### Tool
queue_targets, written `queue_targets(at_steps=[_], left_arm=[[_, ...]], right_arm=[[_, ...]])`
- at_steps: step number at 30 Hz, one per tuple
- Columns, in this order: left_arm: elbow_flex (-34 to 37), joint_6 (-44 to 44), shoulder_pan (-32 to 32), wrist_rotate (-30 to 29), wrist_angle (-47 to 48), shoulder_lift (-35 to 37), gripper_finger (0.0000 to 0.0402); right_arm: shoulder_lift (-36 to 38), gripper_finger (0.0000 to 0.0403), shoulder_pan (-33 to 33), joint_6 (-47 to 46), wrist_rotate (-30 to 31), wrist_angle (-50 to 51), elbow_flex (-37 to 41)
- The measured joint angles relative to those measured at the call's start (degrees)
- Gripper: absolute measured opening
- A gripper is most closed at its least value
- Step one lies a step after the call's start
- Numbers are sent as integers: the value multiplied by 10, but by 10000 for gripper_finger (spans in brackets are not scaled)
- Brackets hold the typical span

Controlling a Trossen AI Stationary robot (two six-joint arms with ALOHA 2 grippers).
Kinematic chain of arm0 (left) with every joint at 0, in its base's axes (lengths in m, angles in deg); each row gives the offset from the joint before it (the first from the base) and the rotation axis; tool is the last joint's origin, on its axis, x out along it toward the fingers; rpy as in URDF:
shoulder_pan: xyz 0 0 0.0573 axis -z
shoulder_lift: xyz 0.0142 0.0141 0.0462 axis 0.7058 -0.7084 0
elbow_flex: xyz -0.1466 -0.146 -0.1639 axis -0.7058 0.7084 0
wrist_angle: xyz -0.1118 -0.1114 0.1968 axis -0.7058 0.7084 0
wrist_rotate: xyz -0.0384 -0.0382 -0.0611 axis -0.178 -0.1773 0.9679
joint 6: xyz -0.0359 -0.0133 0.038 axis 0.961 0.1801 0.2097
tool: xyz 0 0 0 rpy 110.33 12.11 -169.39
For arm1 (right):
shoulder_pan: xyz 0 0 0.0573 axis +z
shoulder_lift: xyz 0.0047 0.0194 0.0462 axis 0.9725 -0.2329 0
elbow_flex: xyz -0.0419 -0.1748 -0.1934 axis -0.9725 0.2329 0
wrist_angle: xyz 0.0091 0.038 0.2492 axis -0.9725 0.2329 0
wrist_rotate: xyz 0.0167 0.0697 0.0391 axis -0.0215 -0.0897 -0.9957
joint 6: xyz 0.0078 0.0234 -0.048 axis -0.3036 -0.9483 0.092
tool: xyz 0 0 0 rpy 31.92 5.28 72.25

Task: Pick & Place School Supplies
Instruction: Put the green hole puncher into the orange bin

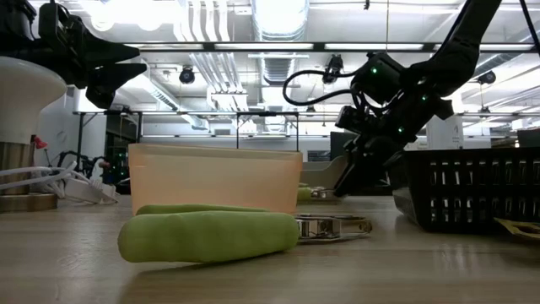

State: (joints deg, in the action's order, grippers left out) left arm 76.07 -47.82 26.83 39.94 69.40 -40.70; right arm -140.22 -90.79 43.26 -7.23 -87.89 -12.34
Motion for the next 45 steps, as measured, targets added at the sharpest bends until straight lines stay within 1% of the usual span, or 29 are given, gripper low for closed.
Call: queue_targets(at_steps=[6, 19, 27, 37, 41, 45], left_arm=[[0, 0, 0, 0, 0, 0, 188], [0, 0, 0, 0, 0, 0, 188], [0, 0, 0, 0, 0, 0, 188], [0, 0, 0, 0, 0, 0, 188], [0, 0, 0, 0, 0, 0, 188], [0, 0, 0, 0, 0, 0, 188]], right_arm=[[11, 73, 0, 0, 1, 1, 0], [61, 72, 0, 16, 1, 18, 0], [116, 71, 0, 35, 15, 40, 0], [214, 65, 1, 44, 10, 90, 0], [229, 55, 1, 56, 10, 95, 6], [225, 52, 4, 40, 10, 95, 8]])
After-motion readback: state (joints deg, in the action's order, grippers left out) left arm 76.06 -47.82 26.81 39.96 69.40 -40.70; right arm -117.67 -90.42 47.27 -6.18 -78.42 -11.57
